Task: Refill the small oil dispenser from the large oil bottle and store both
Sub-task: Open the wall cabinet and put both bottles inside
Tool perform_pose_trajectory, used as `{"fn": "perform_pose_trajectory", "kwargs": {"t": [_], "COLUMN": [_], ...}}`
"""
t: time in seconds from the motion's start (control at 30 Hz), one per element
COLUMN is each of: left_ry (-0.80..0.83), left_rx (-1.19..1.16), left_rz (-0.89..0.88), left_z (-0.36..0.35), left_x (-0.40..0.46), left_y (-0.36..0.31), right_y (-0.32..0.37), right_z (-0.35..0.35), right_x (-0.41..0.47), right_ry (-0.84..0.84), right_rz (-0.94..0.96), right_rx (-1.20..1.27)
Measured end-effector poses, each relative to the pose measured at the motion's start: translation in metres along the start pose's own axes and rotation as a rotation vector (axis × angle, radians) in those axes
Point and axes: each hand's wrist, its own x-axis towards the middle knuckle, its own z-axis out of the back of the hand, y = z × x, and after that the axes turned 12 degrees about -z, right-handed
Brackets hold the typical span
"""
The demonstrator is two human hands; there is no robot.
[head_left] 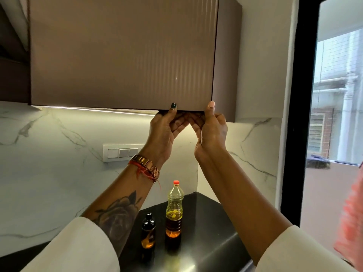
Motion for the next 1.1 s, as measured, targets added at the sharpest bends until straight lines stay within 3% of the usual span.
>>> {"fn": "perform_pose_trajectory", "kwargs": {"t": [0.73,1.1], "left_ry": [0.162,0.132], "left_rx": [-0.303,-0.335], "left_rz": [0.157,0.222], "left_z": [0.049,0.08], "left_x": [-0.074,-0.098], "left_y": [-0.147,-0.212], "right_y": [0.004,-0.002], "right_z": [-0.065,-0.11], "right_x": [-0.181,-0.253], "right_ry": [-0.146,-0.19], "right_rz": [0.434,0.532], "right_rx": [-0.095,-0.184]}}
